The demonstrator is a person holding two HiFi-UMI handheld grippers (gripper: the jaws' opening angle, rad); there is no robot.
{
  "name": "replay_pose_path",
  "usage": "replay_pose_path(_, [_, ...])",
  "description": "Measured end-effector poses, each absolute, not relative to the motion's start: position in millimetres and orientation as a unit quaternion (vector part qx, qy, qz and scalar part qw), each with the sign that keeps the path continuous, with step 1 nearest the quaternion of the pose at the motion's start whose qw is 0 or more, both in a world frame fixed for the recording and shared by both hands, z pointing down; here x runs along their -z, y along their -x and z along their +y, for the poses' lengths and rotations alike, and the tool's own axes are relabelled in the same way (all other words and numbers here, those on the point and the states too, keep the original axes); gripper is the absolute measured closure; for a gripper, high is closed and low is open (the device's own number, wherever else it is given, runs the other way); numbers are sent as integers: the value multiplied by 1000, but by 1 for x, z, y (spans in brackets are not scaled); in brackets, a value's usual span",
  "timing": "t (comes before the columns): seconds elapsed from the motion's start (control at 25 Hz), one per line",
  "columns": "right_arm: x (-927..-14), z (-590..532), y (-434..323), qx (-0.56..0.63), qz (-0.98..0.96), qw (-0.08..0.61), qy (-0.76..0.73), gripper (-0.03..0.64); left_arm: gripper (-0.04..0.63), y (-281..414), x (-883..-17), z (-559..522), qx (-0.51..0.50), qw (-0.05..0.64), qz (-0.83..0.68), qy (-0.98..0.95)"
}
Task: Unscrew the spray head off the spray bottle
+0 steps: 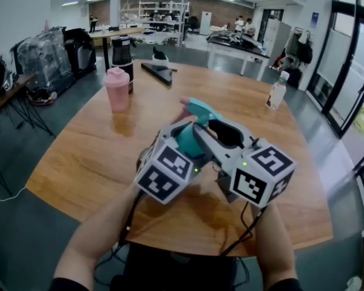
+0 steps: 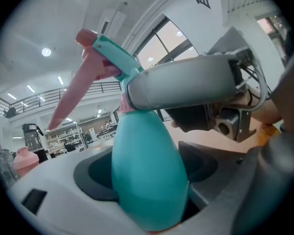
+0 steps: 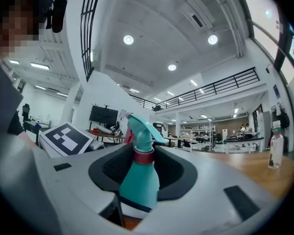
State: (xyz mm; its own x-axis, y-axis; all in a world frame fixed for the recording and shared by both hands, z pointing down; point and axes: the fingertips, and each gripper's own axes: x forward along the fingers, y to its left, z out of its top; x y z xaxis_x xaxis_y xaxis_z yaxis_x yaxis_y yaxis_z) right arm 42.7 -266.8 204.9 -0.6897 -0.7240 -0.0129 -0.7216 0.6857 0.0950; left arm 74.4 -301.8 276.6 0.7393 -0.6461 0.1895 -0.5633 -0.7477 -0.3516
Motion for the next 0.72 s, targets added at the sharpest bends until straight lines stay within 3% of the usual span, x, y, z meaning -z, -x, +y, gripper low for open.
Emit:
replay_pose_path(0.24, [-205,-260,-52,46,-942,8,-331,472,201,-83,-275,-286,139,137,258,946])
replay_pose_path(0.72, [-191,-216,-72,48,-982,-90,-159,471,202,-94,-251,-216,36,86,25,995])
